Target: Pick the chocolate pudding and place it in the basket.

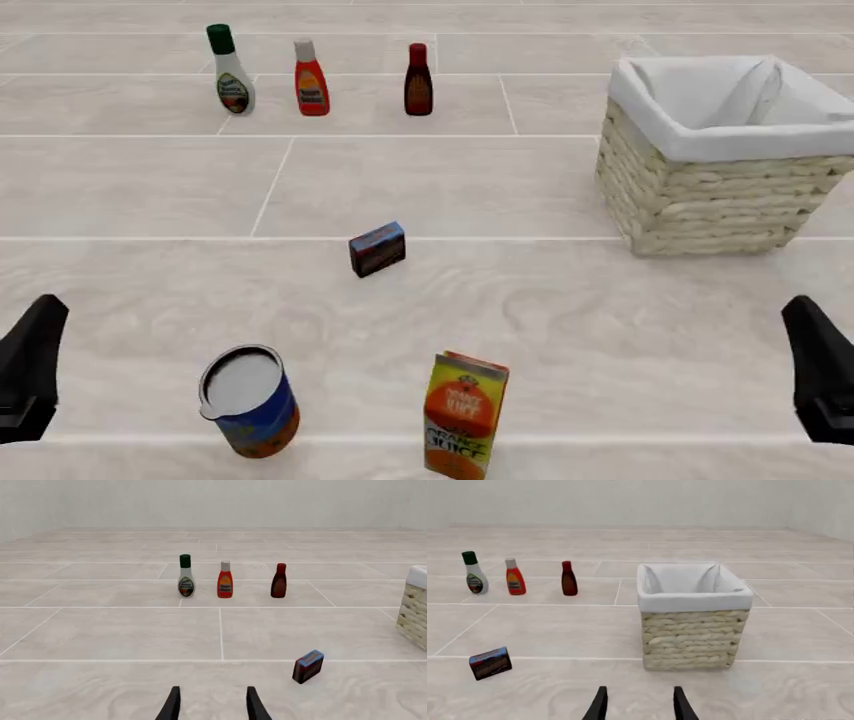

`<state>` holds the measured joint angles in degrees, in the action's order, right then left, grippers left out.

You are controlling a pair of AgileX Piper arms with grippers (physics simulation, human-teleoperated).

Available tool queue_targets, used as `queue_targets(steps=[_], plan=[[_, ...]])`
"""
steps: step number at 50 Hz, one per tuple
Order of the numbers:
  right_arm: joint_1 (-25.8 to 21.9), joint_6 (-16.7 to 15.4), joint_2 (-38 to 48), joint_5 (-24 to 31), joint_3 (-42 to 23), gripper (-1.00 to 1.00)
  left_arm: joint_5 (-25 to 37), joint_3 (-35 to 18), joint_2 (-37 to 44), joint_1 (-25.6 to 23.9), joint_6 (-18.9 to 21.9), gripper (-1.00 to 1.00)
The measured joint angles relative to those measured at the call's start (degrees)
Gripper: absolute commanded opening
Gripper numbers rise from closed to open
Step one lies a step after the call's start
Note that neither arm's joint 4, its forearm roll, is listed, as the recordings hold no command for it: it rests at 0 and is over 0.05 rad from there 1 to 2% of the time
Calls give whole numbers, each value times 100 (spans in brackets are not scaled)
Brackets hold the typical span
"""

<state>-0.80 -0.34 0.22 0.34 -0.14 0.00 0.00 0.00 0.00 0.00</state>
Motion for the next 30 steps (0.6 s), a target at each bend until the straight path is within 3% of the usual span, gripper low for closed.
queue_targets(steps=[18,30], plan=[[-28,145,433,-349,-122,100,0,0,0,0,0,100],[-103,128,1300,-1002,-281,100,0,0,0,0,0,100]])
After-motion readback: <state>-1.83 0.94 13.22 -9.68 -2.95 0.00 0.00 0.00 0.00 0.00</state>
